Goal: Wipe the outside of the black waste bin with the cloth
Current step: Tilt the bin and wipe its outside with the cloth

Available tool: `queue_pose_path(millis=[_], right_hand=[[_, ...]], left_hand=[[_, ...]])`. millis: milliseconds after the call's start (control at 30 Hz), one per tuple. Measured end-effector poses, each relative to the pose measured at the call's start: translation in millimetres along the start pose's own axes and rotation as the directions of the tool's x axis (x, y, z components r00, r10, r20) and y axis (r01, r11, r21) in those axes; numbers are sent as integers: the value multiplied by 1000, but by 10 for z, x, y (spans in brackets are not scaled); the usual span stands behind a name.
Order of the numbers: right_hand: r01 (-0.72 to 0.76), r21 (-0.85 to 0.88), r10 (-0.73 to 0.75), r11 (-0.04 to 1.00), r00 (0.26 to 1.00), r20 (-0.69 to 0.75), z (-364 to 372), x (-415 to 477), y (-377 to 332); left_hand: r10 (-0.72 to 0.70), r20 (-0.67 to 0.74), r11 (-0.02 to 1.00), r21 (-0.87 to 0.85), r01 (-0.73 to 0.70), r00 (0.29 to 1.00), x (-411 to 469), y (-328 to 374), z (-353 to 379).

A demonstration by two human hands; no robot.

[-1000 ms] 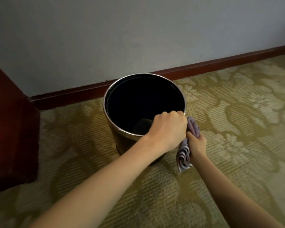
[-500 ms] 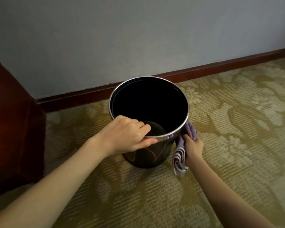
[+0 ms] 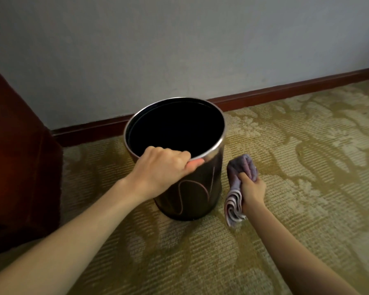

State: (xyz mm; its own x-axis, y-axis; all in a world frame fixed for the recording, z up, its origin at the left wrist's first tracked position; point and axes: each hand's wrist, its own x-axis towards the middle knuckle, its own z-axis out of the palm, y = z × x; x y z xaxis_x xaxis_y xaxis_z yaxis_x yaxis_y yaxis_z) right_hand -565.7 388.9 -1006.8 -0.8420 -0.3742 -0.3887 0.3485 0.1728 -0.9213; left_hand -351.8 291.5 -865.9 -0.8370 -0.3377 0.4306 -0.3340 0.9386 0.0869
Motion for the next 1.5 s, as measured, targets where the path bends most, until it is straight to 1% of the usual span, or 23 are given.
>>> queue_pose_path(millis=[133,200,333,400,500,567,667,800,900,1033,1133,1167,1200,1267,1333,1400,1500], right_hand=[[9,-25,-8,1000,1000,15,143,-47,-82],[15,-31,-14,999,999,38,242,-109,-130],[81,-8,-80,997,992,96,463,-216,-233],[126,-27,-122,992,986,111,567,-253,-287],[191,-77,-177,979,971,159,709,-314,-384],[226,-122,-200,967,960,194,778,-353,-435],[303,-236,-253,923,942,221,885,-401,-512],[322,-381,-234,867,937,258,1093,-467,-716],[363,-463,-248,809,924,291,1221,-588,-815],[425,-557,-344,714,905,250,1305,-958,-751],[480,-554,-421,680,875,240,1377,-1250,-632],[493,-563,-442,663,865,237,1402,-1324,-590],[503,-579,-459,642,857,235,1425,-1376,-553],[520,-596,-489,612,841,232,1451,-1404,-505],[550,-574,-522,606,820,235,1465,-1359,-503],[582,-557,-550,593,797,249,1489,-1282,-537],[569,-585,-523,579,809,269,1592,-1067,-664]], left_hand=[[-227,-37,971,-85,224,973,4,-132,-157],[-310,-35,942,-148,301,950,15,-211,-221],[-382,-55,905,-225,362,922,27,-319,-346],[-437,-64,875,-260,408,897,15,-369,-420],[-513,-34,821,-309,480,858,-42,-459,-489],[-553,-52,803,-301,515,832,-65,-535,-508],[-617,-63,765,-281,579,784,-34,-655,-508],[-695,-61,695,-313,648,716,32,-812,-471],[-739,-48,654,-290,699,672,73,-953,-464],[-780,-106,622,-235,747,616,101,-1162,-503],[-819,-114,573,-205,793,563,96,-1281,-514],[-824,-118,567,-201,799,555,81,-1308,-511],[-819,-132,574,-198,794,559,55,-1321,-509],[-783,-171,621,-182,762,598,-30,-1315,-506],[-738,-197,673,-153,723,645,-122,-1290,-518],[-710,-204,702,-125,701,674,-193,-1286,-534],[-689,-210,723,-123,680,694,-261,-1283,-546]])
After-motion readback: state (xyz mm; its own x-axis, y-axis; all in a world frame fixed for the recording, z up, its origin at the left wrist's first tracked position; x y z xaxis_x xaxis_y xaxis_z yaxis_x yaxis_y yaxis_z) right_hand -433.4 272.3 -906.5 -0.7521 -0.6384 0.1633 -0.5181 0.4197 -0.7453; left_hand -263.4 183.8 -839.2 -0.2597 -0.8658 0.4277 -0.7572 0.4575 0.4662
